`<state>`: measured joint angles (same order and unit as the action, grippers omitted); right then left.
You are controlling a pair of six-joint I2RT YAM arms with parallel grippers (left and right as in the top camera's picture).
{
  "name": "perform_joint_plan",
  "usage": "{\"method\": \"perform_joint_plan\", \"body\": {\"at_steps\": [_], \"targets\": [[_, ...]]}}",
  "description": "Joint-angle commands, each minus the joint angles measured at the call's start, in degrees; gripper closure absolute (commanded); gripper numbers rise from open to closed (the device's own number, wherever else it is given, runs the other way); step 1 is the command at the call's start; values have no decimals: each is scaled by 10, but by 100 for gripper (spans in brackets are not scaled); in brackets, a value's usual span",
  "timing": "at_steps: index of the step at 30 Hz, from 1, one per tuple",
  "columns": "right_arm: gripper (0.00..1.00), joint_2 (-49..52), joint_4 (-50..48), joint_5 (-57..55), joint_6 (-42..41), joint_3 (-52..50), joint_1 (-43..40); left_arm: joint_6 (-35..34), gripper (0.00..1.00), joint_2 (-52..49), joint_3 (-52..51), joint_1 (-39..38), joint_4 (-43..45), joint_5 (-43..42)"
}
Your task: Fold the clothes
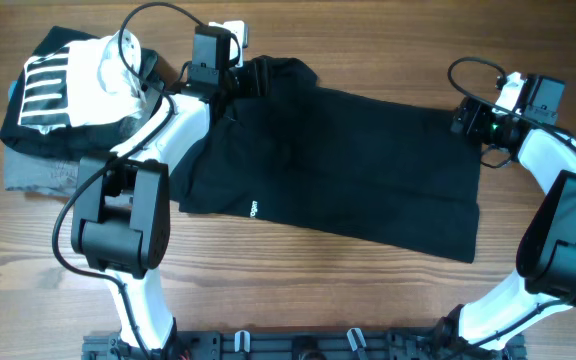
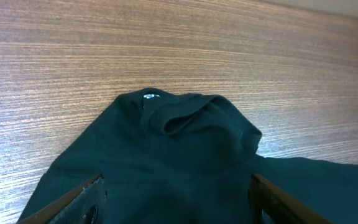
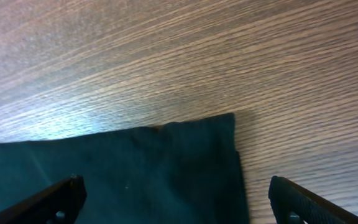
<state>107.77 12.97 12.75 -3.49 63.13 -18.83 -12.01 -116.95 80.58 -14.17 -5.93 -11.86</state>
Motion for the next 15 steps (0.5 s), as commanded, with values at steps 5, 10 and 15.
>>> {"method": "perform_joint_plan", "body": {"at_steps": [5, 10, 15], "targets": [[4, 31, -8, -30, 19, -6, 2, 12, 28, -3, 1, 0, -9, -3], [21, 66, -40, -9, 18, -6, 4, 11, 28, -3, 1, 0, -11, -3], [83, 63, -48, -7, 2, -5, 4, 12, 28, -3, 1, 0, -11, -3]]}}
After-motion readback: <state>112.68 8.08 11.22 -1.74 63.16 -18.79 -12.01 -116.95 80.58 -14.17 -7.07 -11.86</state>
